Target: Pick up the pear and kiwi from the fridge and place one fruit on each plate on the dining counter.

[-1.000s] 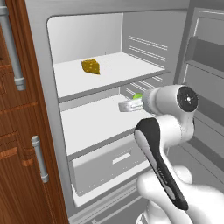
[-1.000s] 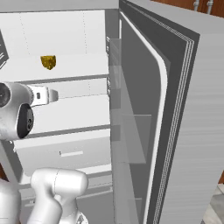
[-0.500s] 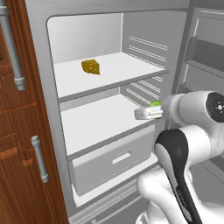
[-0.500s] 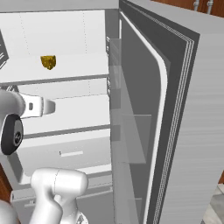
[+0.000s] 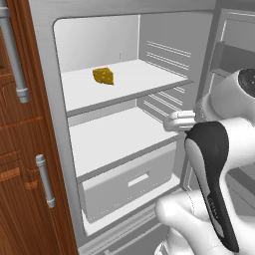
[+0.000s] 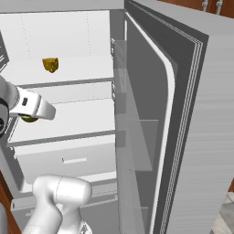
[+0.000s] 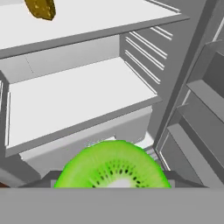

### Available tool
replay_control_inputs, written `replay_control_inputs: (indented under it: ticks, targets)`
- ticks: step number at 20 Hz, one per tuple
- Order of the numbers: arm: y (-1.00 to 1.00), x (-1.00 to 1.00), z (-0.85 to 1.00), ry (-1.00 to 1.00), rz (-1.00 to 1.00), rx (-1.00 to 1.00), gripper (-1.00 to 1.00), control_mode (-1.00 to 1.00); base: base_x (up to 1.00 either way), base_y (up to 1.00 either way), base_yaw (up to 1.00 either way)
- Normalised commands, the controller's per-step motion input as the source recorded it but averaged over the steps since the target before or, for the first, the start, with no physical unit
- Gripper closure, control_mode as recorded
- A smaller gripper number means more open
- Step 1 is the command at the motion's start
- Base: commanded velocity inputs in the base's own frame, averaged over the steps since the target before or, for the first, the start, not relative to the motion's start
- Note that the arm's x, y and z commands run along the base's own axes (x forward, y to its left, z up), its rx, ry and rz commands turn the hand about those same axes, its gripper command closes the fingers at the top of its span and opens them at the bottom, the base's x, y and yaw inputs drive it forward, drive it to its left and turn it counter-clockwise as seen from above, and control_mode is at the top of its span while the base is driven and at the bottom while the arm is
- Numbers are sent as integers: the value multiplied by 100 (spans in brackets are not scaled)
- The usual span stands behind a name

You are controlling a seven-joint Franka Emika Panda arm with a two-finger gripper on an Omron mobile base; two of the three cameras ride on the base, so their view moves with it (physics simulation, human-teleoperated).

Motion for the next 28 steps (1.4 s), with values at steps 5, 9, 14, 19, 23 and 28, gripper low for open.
replay_control_inputs:
  ticks: [5, 9, 14, 19, 23, 28]
  targets:
    - [-15, -17, -51, 2, -1, -1, 100, -100, 0, 0, 0]
    - [-8, -24, -27, 0, 0, 0, 100, -100, 0, 0, 0]
    - [0, -27, -4, 0, 0, 0, 100, -100, 0, 0, 0]
    - [0, -1, 0, 0, 0, 0, 100, -100, 0, 0, 0]
    - [0, 0, 0, 0, 0, 0, 100, -100, 0, 0, 0]
    - [0, -28, 0, -5, 0, 0, 100, -100, 0, 0, 0]
